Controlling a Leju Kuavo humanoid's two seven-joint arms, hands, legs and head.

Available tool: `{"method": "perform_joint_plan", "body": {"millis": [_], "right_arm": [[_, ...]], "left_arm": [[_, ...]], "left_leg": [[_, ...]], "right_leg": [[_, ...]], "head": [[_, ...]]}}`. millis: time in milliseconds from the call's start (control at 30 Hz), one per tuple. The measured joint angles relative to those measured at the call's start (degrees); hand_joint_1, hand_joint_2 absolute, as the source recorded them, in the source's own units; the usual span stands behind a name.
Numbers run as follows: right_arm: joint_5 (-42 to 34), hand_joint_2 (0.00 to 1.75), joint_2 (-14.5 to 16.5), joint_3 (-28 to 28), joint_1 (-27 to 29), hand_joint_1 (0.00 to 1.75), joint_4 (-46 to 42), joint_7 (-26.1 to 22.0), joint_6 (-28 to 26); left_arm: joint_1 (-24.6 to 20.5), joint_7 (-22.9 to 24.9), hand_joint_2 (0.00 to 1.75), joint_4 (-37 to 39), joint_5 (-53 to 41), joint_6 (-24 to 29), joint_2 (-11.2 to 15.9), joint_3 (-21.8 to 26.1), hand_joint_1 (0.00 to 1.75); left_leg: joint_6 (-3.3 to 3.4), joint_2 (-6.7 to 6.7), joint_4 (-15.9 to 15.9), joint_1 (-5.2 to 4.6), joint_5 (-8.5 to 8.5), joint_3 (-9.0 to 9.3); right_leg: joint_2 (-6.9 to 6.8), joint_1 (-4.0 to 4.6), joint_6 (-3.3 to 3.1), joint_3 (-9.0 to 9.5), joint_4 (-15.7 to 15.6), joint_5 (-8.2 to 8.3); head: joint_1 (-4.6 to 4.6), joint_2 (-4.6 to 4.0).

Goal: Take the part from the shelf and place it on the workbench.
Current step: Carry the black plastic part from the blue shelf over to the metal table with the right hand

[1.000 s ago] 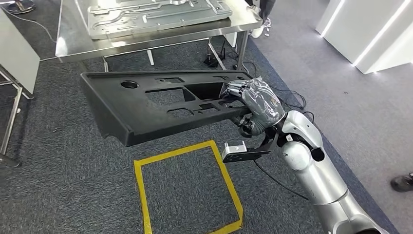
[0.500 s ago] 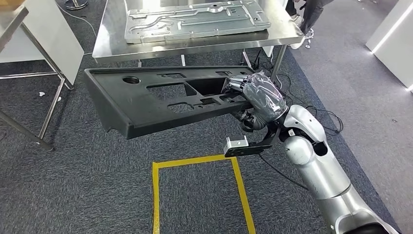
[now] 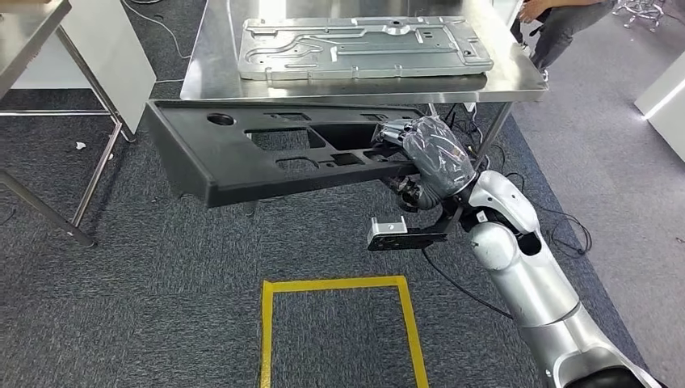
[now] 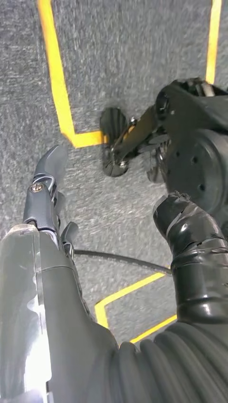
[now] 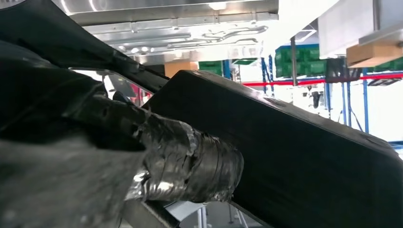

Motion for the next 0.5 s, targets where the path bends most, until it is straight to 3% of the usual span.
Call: {"method": "perform_joint_plan", "body": {"millis": [33,67,133,167,200,267,367,500], "right_arm": [[-0.2,0.0,0.0,0.0,0.0,1.75,0.1,0.1,0.1],[-0.3,0.0,0.0,0.0,0.0,1.75,0.2,0.2,0.2],[-0.6,0.0,-0.1,0.0,0.0,1.75,0.4,0.3,0.3],[-0.7,0.0,-0.2,0.0,-0.1,1.75,0.4,0.3,0.4],[-0.8,0.0,-0.3,0.0,-0.1,1.75,0.5,0.4,0.5],[-0.8,0.0,-0.3,0.1,-0.3,1.75,0.5,0.5,0.6],[-0.8,0.0,-0.3,0.1,-0.5,1.75,0.6,0.6,0.5],[-0.8,0.0,-0.3,0.1,-0.6,1.75,0.6,0.6,0.6]], "left_arm": [[0.1,0.3,1.75,0.0,0.5,0.0,0.0,0.0,0.0],[0.2,0.6,1.75,0.0,1.1,0.0,0.0,0.0,0.0],[0.5,1.1,1.75,0.0,2.0,0.0,-0.1,-0.1,0.0],[0.5,1.3,1.75,0.1,2.3,0.0,-0.2,-0.2,0.0],[0.6,1.4,1.75,0.1,2.6,0.0,-0.3,-0.3,0.0],[0.6,1.6,1.75,0.0,2.8,0.0,-0.2,-0.5,0.0],[0.6,1.8,1.75,0.0,3.1,0.1,-0.2,-0.7,0.0],[0.5,1.9,1.75,0.0,3.4,0.0,-0.1,-0.8,0.0]], "left_leg": [[0.06,-0.23,0.0,-0.23,-0.7,0.98],[0.11,-0.36,0.0,-0.48,-1.45,2.05],[0.1,-0.43,-0.2,-0.84,-2.91,3.74],[-0.08,-0.44,-0.3,-0.89,-3.51,4.33],[-0.33,-0.44,-0.6,-0.85,-3.85,4.75],[-0.88,-0.29,-0.7,-0.78,-3.83,5.42],[-1.66,0.1,2.2,-0.8,-3.4,4.81],[-2.71,0.37,12.4,-0.01,-5.66,-1.6]], "right_leg": [[0.02,0.19,-0.41,-0.57,-1.5,0.21],[0.04,0.47,-1.06,-0.5,-4.4,2.21],[-0.08,1.39,-2.9,0.05,-10.9,9.9],[-0.12,1.87,-3.64,0.33,-13.3,12.96],[-0.16,2.23,-4.14,0.52,-14.5,14.81],[0.1,2.48,-4.48,1.21,-15.5,14.74],[0.79,1.8,-5.01,3.64,-16.8,14.34],[1.63,1.25,-5.28,5.85,-17.5,13.08]], "head": [[0.0,0.0],[0.01,0.0],[-0.16,0.0],[-0.17,0.0],[-0.19,0.0],[-0.05,0.0],[-0.05,0.01],[-0.17,0.02]]}}
